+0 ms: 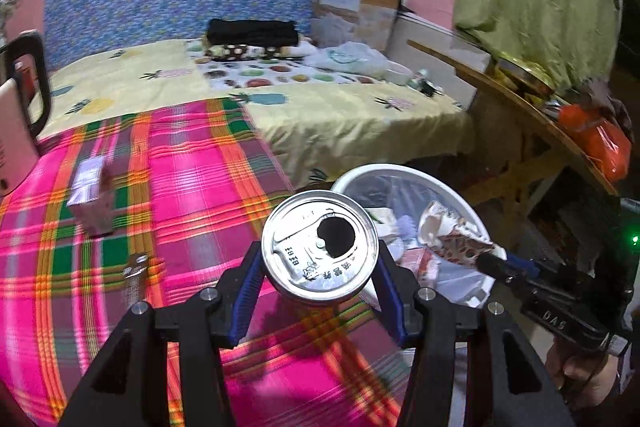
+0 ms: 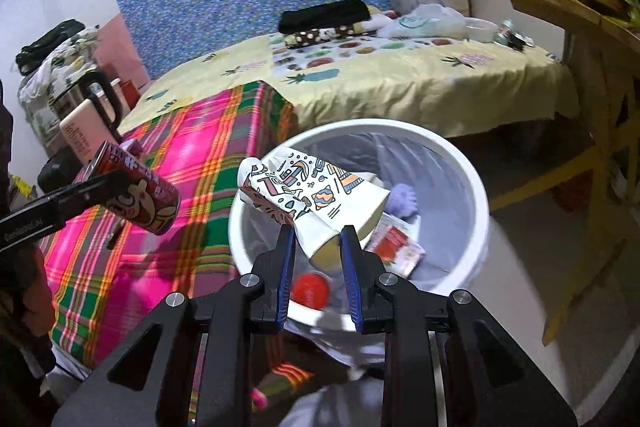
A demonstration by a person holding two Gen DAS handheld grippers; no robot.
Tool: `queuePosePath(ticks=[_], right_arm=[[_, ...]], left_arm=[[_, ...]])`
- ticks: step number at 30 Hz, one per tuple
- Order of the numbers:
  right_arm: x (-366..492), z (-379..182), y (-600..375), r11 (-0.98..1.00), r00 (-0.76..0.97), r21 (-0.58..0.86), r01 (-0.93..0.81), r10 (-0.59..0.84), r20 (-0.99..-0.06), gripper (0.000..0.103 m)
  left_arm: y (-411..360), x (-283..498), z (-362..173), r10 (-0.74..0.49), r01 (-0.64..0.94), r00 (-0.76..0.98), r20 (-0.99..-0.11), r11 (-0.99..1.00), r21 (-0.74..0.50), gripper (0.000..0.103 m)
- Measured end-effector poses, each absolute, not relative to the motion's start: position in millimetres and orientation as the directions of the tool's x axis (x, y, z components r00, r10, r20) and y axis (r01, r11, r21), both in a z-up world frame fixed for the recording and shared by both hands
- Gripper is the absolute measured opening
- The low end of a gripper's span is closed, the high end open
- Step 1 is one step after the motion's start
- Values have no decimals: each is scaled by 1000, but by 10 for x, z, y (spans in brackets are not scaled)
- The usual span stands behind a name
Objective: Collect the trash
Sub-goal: 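Drop the red can into the white bin with the left tool while the right drops the paper carton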
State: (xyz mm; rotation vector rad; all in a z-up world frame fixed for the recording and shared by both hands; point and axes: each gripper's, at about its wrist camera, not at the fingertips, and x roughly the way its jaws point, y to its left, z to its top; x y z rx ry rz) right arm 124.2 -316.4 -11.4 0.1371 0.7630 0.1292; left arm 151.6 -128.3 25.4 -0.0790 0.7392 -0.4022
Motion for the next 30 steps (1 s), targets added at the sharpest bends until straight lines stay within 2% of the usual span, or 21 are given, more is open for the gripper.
queuePosePath(ticks=[12, 27, 28, 30], right_arm=[[1234, -220, -3388, 988, 688, 152, -2, 111, -718, 24], [1253, -317, -3435, 991, 658, 133, 12, 92, -747, 26], [1251, -312, -3429, 991, 661, 134, 11, 93, -745, 26], [1253, -309, -3421, 991, 661, 134, 9, 95, -744, 27]], left_arm=[[-1809, 1675, 190, -481, 445, 602, -637, 865, -233, 55], [-2048, 1798, -104, -493, 472, 512, -704, 846, -249, 55], [-2048, 1798, -104, -494, 473, 511, -703, 845, -250, 56], [-2036, 1783, -87, -493, 471, 524, -695, 847, -246, 63]])
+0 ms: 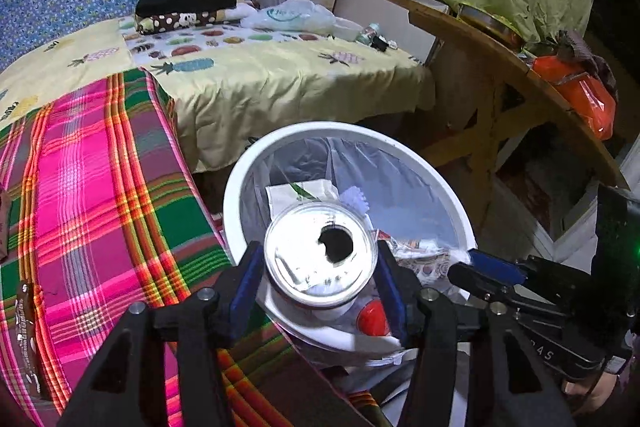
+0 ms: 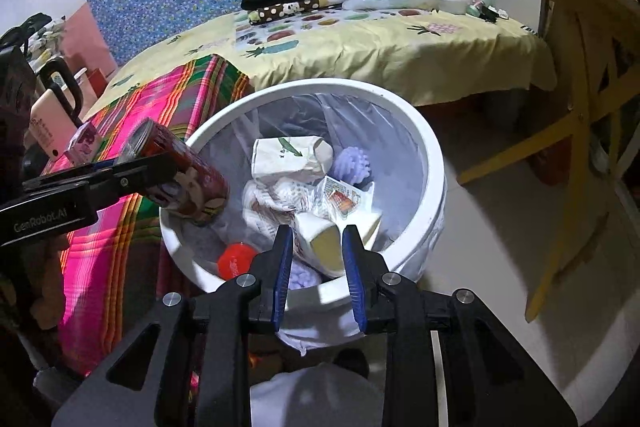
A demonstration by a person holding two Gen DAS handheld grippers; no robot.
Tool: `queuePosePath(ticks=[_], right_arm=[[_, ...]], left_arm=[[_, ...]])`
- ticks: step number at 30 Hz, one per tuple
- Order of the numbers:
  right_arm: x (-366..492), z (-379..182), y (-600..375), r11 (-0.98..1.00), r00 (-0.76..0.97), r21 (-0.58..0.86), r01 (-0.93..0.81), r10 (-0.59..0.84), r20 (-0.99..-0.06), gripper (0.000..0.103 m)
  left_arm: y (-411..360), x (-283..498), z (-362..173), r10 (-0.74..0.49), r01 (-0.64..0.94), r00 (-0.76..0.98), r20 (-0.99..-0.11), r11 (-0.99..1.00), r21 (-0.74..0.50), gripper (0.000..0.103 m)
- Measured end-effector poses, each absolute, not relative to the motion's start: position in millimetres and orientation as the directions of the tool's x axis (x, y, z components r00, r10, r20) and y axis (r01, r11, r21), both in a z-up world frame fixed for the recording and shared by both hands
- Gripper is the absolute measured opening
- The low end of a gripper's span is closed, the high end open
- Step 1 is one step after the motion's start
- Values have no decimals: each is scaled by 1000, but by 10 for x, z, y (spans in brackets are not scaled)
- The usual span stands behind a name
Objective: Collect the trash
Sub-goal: 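Drop the red can into the white bin with the left tool while the right drops the paper carton, then move both open tools back over the table trash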
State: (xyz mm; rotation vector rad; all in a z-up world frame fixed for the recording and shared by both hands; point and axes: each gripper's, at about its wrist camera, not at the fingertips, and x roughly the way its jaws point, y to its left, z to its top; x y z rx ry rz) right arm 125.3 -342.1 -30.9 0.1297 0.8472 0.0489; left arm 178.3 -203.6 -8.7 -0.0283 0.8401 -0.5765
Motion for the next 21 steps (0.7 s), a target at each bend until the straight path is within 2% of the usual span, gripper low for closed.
queuePosePath(ticks=[9, 21], right_arm=[[1216, -186, -3364, 990, 693, 140, -10, 108, -713, 50], [1177, -50, -3033, 981, 705, 167, -94, 184, -685, 51]], left_arm=[[-1875, 1720, 4, -489, 452, 561, -668, 857, -248, 66], [-1380, 1493, 69, -426, 343, 628, -651, 903, -261, 66]])
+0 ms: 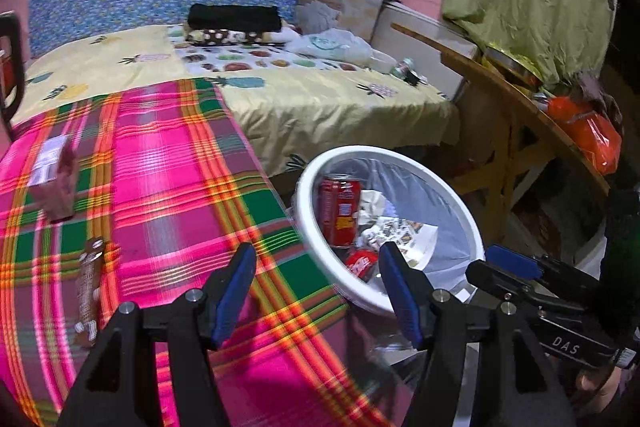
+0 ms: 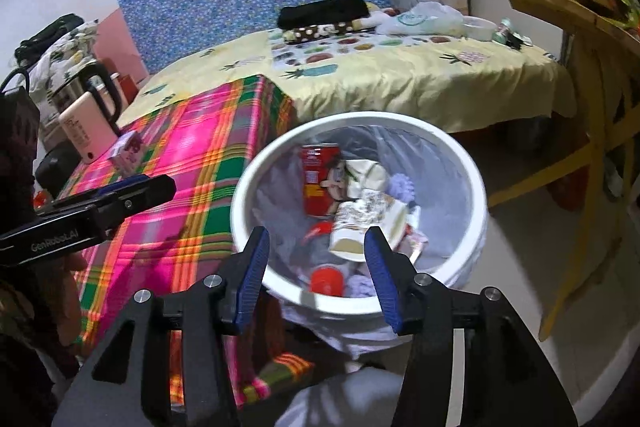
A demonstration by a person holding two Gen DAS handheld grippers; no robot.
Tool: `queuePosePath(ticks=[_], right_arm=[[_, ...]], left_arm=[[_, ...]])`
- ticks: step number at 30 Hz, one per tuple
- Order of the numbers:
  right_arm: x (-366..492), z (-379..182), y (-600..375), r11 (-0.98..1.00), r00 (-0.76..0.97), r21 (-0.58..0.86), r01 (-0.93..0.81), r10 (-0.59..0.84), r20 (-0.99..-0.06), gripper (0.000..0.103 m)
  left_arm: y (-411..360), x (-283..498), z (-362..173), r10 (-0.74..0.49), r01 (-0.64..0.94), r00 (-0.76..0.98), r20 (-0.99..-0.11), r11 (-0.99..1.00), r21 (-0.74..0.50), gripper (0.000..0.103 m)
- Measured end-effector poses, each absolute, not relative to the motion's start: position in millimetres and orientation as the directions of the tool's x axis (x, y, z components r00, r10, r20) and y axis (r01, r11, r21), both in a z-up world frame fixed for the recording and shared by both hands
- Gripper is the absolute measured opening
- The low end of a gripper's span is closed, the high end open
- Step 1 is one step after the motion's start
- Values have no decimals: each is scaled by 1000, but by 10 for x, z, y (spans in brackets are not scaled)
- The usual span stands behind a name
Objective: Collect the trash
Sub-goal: 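Move both open tools back over the table trash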
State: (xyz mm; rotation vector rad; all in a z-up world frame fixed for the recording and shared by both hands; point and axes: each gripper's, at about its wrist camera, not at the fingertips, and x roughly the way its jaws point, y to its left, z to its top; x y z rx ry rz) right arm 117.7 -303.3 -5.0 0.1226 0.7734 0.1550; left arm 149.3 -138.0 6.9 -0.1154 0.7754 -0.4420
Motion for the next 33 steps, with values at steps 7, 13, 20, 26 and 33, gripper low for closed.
queuePosePath(ticks=[7, 13, 20, 26, 33], right_arm=[[1147, -47, -2769, 970, 696, 189, -152, 240, -677, 51], [1102, -36, -2599, 960, 684, 192, -204, 280, -673, 51], [1092, 4, -2444, 954, 679, 180, -241, 299, -671, 51], [1113, 8, -2333, 948, 672, 177, -264, 312, -672, 51], [1154, 13, -2226, 942, 664, 171, -288, 325, -673, 51]], left_arm=[[-1096, 1321, 23, -358, 272, 660, -661, 933, -234, 66], [-864, 1199, -53, -308, 214, 674, -671, 951, -222, 66], [-607, 1121, -89, -250, 145, 697, -671, 967, -210, 66], [-436, 1102, -92, -217, 106, 710, -670, 973, -204, 66], [-303, 1113, -104, -189, 76, 721, -667, 978, -195, 65]])
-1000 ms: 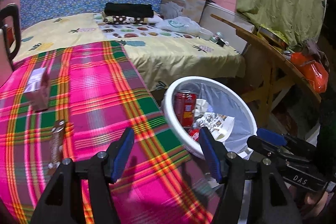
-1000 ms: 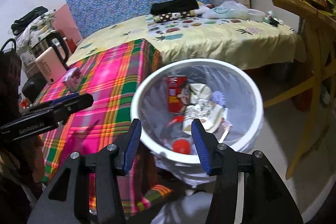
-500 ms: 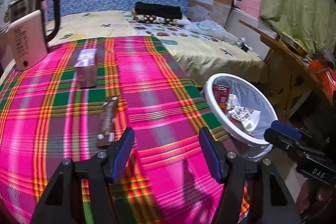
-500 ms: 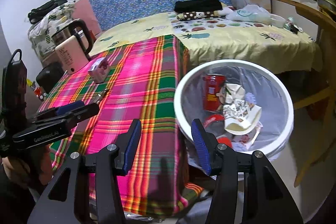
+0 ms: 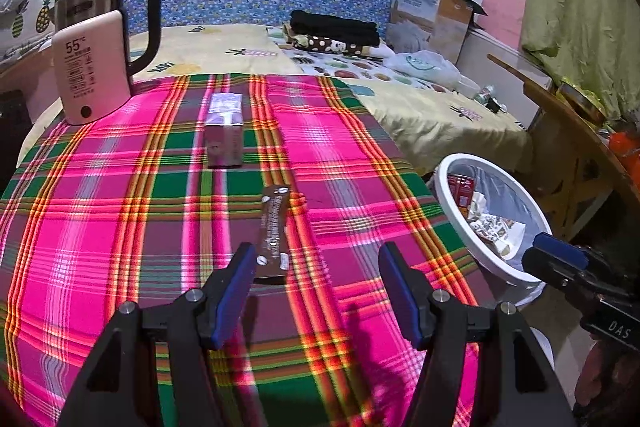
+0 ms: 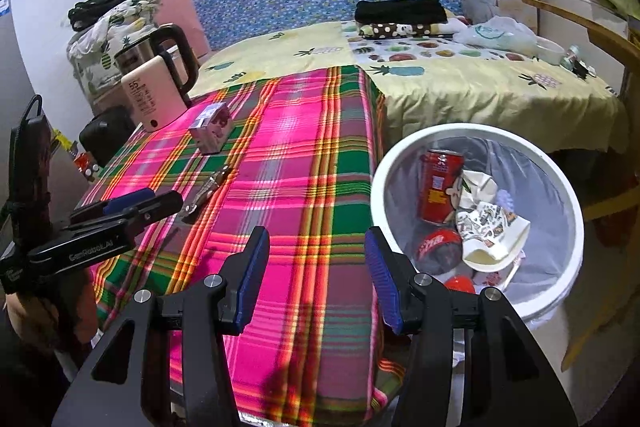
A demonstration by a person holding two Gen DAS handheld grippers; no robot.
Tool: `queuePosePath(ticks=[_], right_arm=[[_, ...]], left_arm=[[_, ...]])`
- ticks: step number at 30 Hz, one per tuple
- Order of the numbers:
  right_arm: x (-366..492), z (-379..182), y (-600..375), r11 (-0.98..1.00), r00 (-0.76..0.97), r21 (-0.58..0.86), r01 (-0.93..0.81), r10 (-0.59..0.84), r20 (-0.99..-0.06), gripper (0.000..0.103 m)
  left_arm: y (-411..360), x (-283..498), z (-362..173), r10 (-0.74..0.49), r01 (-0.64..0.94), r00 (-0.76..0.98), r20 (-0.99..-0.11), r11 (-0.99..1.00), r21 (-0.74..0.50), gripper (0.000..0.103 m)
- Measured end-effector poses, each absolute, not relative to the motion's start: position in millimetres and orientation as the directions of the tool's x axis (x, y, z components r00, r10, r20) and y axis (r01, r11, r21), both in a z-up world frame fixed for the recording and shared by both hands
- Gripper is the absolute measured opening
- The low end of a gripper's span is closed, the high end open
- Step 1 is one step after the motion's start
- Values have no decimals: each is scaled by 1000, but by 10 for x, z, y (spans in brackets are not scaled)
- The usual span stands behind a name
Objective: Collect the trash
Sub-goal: 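Move both open tools back over the table trash, then grasp the brown coffee stick packet with the left tool while the right grasps the purple-white milk box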
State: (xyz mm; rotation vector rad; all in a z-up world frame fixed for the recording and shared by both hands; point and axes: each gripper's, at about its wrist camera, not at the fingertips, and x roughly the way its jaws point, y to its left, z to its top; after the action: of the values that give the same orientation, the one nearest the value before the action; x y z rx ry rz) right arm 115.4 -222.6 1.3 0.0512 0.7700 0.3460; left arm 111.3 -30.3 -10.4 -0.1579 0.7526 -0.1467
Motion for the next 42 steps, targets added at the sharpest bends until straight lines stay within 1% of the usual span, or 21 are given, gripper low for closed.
queuePosePath(ticks=[5, 6, 10, 13, 19, 22, 23, 24, 26, 33, 42], right_arm=[[1199, 13, -2152, 937, 658, 168, -307, 337, -673, 51], [1211, 12, -2140, 936, 657, 169, -310, 339, -674, 51], [1249, 1, -2111, 931, 651, 172, -321, 349, -674, 51], [1281, -10, -2097, 930, 647, 173, -324, 351, -677, 51], [1343, -28, -2089, 930, 642, 175, -322, 350, -683, 51], [1365, -32, -2066, 930, 639, 175, -325, 352, -684, 51], [1370, -31, -2054, 929, 638, 175, -326, 353, -684, 51], [1380, -29, -2056, 929, 638, 175, -327, 354, -684, 51], [1386, -22, -2035, 927, 637, 174, -331, 356, -684, 51], [1406, 35, -1947, 922, 635, 172, -348, 366, -680, 51], [1495, 76, -1671, 905, 617, 174, -389, 396, -680, 51]], left_arm=[[-227, 1193, -168, -168, 52, 715, -679, 981, -187, 64], [-220, 1217, -190, -161, 48, 713, -683, 982, -182, 61], [-205, 1330, -309, -138, 31, 695, -706, 986, -162, 56], [-178, 1413, -411, -128, 12, 669, -732, 987, -162, 48], [-236, 1510, -528, -112, 13, 638, -762, 991, -135, 46], [-277, 1514, -526, -84, 14, 640, -764, 995, -98, 43], [-295, 1519, -527, -70, 11, 639, -766, 997, -81, 37], [-309, 1517, -525, -53, 8, 639, -768, 998, -62, 26], [-314, 1516, -521, -48, 12, 638, -768, 999, -53, 26], [-189, 1392, -466, -74, 18, 651, -755, 996, -83, 25], [167, 1261, -302, -51, -43, 692, -720, 993, -111, 25]])
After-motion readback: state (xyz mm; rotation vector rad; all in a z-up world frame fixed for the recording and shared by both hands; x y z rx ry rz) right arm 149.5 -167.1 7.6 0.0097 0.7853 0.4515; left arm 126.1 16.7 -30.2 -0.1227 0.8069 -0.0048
